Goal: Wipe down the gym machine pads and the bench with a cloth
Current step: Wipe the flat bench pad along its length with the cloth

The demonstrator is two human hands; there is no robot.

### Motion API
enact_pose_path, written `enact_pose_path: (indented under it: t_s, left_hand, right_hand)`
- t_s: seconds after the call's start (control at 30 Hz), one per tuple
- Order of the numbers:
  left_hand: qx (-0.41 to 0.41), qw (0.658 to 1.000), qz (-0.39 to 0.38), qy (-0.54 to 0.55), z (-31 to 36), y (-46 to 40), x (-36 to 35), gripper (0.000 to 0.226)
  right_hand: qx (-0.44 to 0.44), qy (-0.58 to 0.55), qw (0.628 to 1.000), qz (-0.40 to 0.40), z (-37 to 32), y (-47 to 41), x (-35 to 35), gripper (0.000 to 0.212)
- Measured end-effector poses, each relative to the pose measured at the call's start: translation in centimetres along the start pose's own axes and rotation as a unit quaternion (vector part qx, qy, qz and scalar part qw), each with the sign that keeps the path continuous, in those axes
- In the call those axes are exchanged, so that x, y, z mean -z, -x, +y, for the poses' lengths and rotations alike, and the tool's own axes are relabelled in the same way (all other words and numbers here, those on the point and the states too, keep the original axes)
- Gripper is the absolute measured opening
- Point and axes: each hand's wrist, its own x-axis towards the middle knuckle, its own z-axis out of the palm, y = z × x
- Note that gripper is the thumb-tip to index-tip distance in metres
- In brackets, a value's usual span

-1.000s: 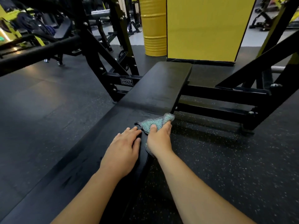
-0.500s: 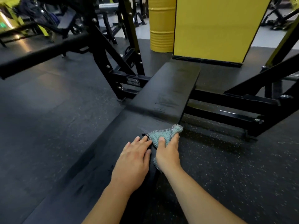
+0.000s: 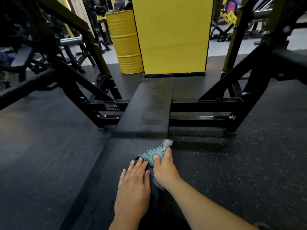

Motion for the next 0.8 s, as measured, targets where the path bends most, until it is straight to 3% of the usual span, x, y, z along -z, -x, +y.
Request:
enact_pose_path:
  t_s: [0.3,0.43,0.6,0.63,0.73,0.8]
  left_hand:
    - [-0.001,1.000,-0.011,0.009,-0.4,-0.2,-0.5,0.045]
    - [0.000,1.000,0.013,-0.005,-0.8,-0.1,-0.8,0.063]
    - [-0.020,0.998,0.024,-0.053,-2.1,-0.8,-1.8,0.046]
    - [-0.021,0.996,0.003,-0.089,-2.0,-1.1,-1.5,0.045]
    - [0.005,0.973,-0.155,-0.170,-0.3,-4.1,0.2,0.054]
    - [0.066,0.962,-0.204,-0.171,0.8,-6.3,1.1,0.060]
  right_hand:
    - [0.009,-0.018,1.000,0.010,0.6,-0.6,-0.3,0.075]
    - [0.017,-0.040,0.999,0.002,1.0,-0.6,-0.5,0.077]
    - [0.008,-0.056,0.998,-0.001,0.8,-2.3,-0.1,0.079]
    - [0.007,-0.058,0.998,0.000,0.7,-2.6,-0.1,0.079]
    - [0.010,-0.070,0.997,0.001,0.3,-3.5,-0.1,0.078]
    - [0.016,-0.078,0.997,0.009,0.0,-4.5,0.0,0.078]
